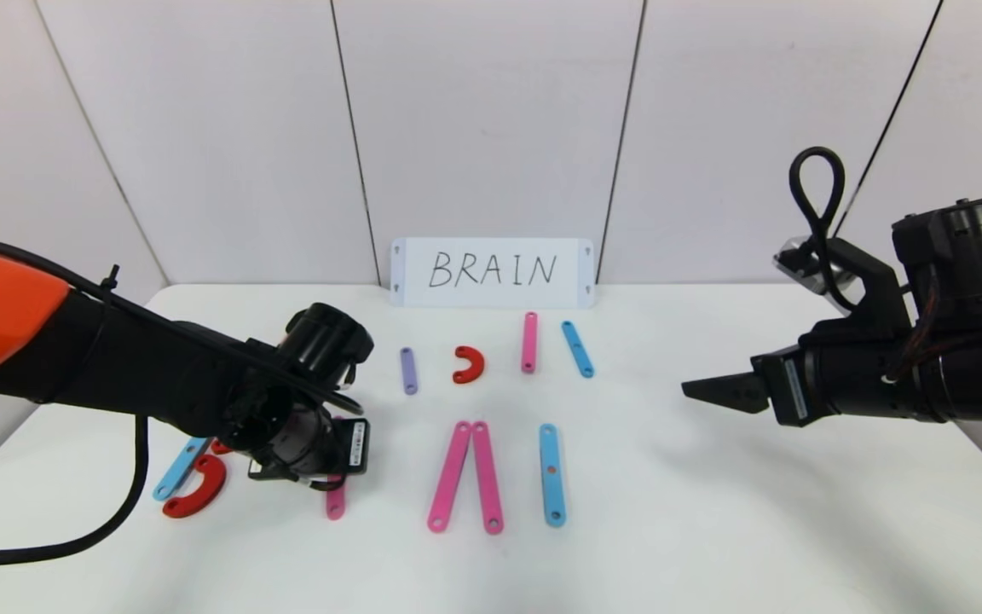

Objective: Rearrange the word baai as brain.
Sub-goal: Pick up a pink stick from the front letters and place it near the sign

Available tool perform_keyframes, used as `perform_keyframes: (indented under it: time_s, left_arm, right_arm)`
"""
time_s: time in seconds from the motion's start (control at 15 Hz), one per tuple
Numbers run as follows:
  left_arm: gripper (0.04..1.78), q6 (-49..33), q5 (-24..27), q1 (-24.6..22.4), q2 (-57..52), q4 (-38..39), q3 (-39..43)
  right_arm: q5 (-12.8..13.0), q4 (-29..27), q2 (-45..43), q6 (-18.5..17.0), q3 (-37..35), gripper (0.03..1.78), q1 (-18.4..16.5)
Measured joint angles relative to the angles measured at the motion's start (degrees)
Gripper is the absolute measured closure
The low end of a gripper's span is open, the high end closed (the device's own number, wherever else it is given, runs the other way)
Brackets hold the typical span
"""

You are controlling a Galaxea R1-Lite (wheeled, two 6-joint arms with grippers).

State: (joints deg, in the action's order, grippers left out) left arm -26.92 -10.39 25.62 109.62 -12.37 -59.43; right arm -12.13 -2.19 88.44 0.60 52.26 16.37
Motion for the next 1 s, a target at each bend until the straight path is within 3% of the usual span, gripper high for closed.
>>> perform_keyframes:
  time_s: [0.4,0.53,0.8,1.0]
  left_arm:
    - [1.55,0.10,-0.05,0.04,-0.39,-0.16,-0.16]
    - [1.55,0.24,-0.09,0.04,-1.10,-0.11,-0.41]
    - [1.55,1.32,0.16,-0.20,-2.54,-0.52,-3.02]
    - [1.55,2.65,0.37,-0.18,-2.97,-2.73,-8.33]
  right_arm:
    - [-0.55,0.00,-0.07,-0.16,0.00,0.08,-0.22]
    - [-1.17,0.33,-0.22,-0.16,0.22,0.08,-1.72]
    - [-9.51,3.62,0.74,-0.05,0.74,0.08,-7.06]
    - [-10.39,3.88,1.17,0.02,1.04,0.08,-9.35]
